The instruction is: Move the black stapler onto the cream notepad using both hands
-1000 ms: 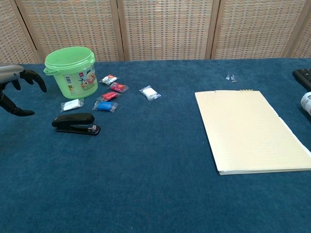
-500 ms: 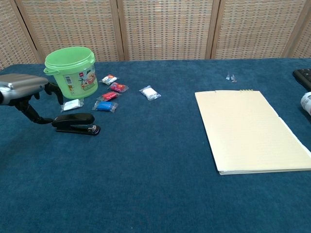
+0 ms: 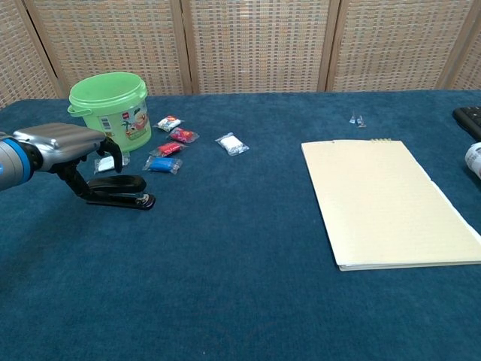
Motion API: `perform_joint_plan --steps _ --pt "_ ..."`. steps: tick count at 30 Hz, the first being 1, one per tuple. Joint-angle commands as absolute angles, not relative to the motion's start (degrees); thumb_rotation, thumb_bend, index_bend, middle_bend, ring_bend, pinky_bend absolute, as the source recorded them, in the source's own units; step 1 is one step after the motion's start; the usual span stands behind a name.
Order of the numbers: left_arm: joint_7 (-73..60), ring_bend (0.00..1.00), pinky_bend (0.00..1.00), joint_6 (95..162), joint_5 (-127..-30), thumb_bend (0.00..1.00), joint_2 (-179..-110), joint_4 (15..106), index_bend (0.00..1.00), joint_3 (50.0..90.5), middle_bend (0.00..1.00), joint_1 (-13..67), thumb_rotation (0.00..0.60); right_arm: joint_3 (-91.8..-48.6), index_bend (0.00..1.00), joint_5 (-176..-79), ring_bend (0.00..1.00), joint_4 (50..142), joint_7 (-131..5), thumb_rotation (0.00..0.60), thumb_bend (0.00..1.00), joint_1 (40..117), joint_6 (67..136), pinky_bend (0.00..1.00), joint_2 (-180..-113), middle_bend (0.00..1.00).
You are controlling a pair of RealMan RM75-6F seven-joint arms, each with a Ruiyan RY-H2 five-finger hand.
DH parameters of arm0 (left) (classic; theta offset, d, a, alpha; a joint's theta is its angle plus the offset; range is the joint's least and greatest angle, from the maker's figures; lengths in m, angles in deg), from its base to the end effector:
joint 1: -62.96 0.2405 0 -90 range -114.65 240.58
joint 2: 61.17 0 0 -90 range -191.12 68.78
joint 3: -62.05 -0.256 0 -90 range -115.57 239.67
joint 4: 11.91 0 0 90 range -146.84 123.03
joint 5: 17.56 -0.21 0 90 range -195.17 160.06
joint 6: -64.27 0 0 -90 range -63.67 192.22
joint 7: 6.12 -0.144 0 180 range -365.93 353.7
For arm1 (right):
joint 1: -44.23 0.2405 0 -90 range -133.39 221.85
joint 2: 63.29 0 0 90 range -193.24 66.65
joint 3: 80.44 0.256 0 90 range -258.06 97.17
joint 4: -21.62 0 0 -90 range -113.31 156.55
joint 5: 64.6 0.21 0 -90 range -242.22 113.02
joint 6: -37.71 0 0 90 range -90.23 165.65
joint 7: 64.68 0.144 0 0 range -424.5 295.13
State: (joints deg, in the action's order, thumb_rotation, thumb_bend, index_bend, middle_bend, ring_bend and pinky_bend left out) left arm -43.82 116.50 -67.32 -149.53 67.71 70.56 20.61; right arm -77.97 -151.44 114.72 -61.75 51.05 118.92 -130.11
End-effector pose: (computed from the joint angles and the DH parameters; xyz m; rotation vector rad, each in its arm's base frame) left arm -0.2020 0.3565 -0.0126 -1.8389 -0.8373 -0.5384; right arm -0.2996 -0.1889 0.1319 1.4264 -1.0196 0.9769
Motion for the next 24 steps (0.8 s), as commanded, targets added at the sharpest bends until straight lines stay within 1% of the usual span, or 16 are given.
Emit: perform_joint_plan --steps 1,5,8,10,13,15,17,24 --pt "-45.2 0.21 0.29 116.6 -65.8 0.33 -150.7 66.8 0.36 70.5 0.23 19.6 0.6 -77.9 0.08 -151.3 0.0 114.6 -61.3 0.6 0.06 51.1 118.8 0.06 -130.0 0.0" --pt "-46.4 0.24 0.31 117.2 -64.9 0.38 -152.0 66.0 0.4 70.3 0.25 18.7 0.6 -77.9 0.08 -151.2 0.0 114.5 -60.9 0.6 0.06 51.2 118.5 0.06 -129.9 0.0" --pt "-46.9 0.29 0.34 117.7 -64.8 0.42 -152.9 65.4 0.46 70.0 0.3 18.4 0.6 -78.0 0.08 -151.3 0.0 114.5 -60.8 0.6 0.06 51.2 118.5 0.06 -129.9 0.0" --pt "-46.6 0.37 0.41 118.5 -66.0 0.5 -153.6 64.8 0.57 69.8 0.4 18.3 0.6 -78.0 0.08 -151.4 0.0 114.6 -60.8 0.6 0.06 51.2 118.6 0.06 -129.9 0.0" --pt "-45.4 0.49 0.5 121.0 -69.9 0.58 -155.2 63.1 0.73 69.2 0.54 18.6 0.6 -78.0 0.08 -151.4 0.0 114.6 -60.7 0.6 0.06 51.2 118.7 0.06 -129.9 0.0" --pt "-42.5 0.53 0.53 123.2 -74.4 0.6 -156.4 61.7 0.79 68.9 0.59 19.0 0.6 -78.0 0.08 -151.2 0.0 114.4 -60.7 0.6 0.06 51.2 118.4 0.06 -129.9 0.0" --pt "-40.2 0.54 0.54 123.9 -76.6 0.61 -156.8 60.9 0.81 68.9 0.6 19.2 0.6 -78.0 0.08 -151.1 0.0 114.4 -60.7 0.6 0.06 51.3 118.3 0.06 -130.0 0.0" --pt "-38.8 0.54 0.54 124.0 -79.8 0.61 -156.5 60.6 0.81 70.1 0.61 18.1 0.6 -77.8 0.08 -150.5 0.0 114.0 -60.4 0.6 0.06 51.4 117.8 0.06 -130.1 0.0"
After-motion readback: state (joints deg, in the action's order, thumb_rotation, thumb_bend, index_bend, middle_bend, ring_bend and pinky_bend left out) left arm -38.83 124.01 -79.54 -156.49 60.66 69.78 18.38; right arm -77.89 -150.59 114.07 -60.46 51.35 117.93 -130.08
